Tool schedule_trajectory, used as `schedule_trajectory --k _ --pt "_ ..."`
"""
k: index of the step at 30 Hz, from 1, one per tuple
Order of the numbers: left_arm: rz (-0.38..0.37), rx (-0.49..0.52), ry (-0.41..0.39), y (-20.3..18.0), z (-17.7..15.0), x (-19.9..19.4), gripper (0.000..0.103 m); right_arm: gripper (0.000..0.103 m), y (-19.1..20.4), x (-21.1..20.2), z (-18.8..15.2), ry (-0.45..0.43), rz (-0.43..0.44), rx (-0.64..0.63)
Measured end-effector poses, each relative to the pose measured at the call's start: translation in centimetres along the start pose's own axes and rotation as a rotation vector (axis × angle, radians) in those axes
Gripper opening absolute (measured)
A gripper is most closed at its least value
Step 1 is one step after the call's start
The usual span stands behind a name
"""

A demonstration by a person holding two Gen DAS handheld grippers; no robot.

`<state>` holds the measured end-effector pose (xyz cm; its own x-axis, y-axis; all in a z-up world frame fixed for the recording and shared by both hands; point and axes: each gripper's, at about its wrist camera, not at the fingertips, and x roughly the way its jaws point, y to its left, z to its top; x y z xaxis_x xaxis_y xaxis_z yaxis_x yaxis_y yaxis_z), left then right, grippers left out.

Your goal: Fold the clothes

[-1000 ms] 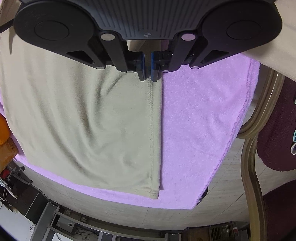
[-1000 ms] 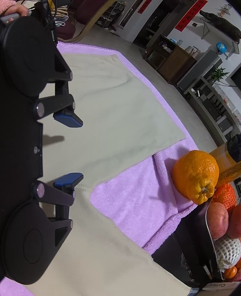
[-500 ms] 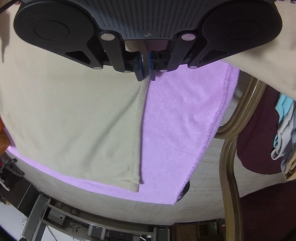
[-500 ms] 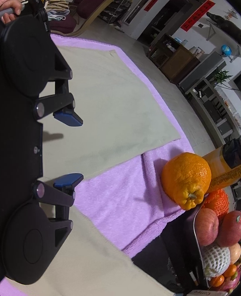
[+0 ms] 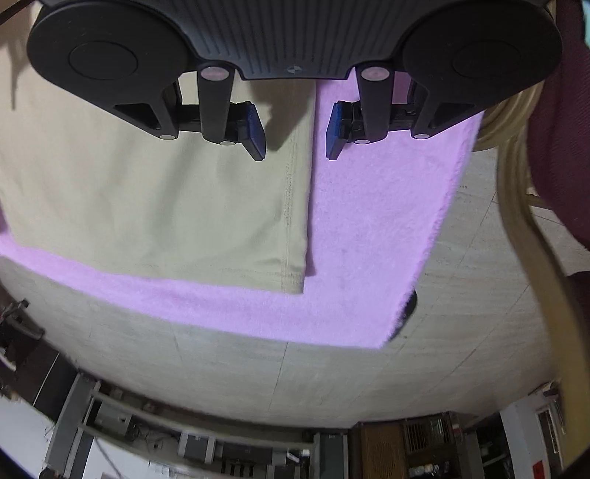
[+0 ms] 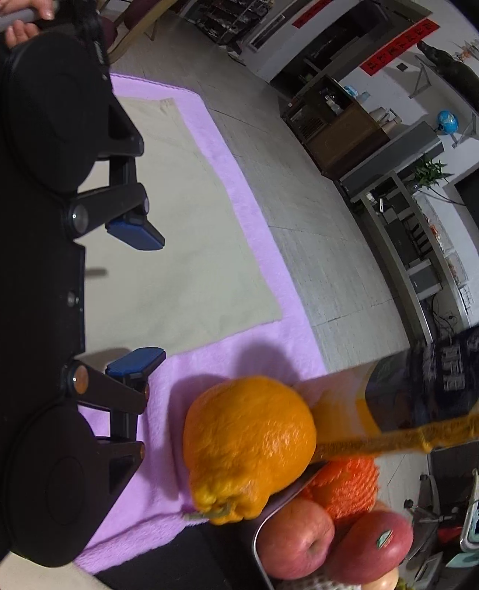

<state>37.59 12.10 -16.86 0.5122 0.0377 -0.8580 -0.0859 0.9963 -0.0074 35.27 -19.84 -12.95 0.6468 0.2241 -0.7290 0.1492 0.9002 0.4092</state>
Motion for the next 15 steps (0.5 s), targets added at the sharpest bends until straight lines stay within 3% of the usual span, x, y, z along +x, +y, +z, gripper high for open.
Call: schedule_trajectory --k 1,3,4,6,9,15 --pt "0.009 0.002 0.012 -0.1 0.2 0.8 0.036 0.057 0.0 0.1 -0.2 0.001 0.002 -0.012" --pt "-0.017 -0.004 -0.019 0.0 0.3 0.9 0.008 0.057 0.0 0.2 -0.4 0.003 0.0 -0.037" --pt "-0.03 0.01 -0.031 -0.2 0.3 0.8 0.003 0.057 -0.1 0.2 -0.5 0.004 -0.004 -0.048" --pt "-0.009 0.07 -0.081 -0.8 0.1 0.2 0.002 0.057 -0.4 0.6 -0.5 0.0 -0.017 -0.056" --pt "-0.015 0.063 -0.169 0.2 0.3 -0.9 0.003 0.057 -0.7 1.2 -0.4 -0.006 -0.034 -0.054" --pt "-0.003 0.014 -0.171 0.7 1.5 -0.5 0.021 0.057 -1.4 2.6 0.4 -0.017 -0.057 -0.044"
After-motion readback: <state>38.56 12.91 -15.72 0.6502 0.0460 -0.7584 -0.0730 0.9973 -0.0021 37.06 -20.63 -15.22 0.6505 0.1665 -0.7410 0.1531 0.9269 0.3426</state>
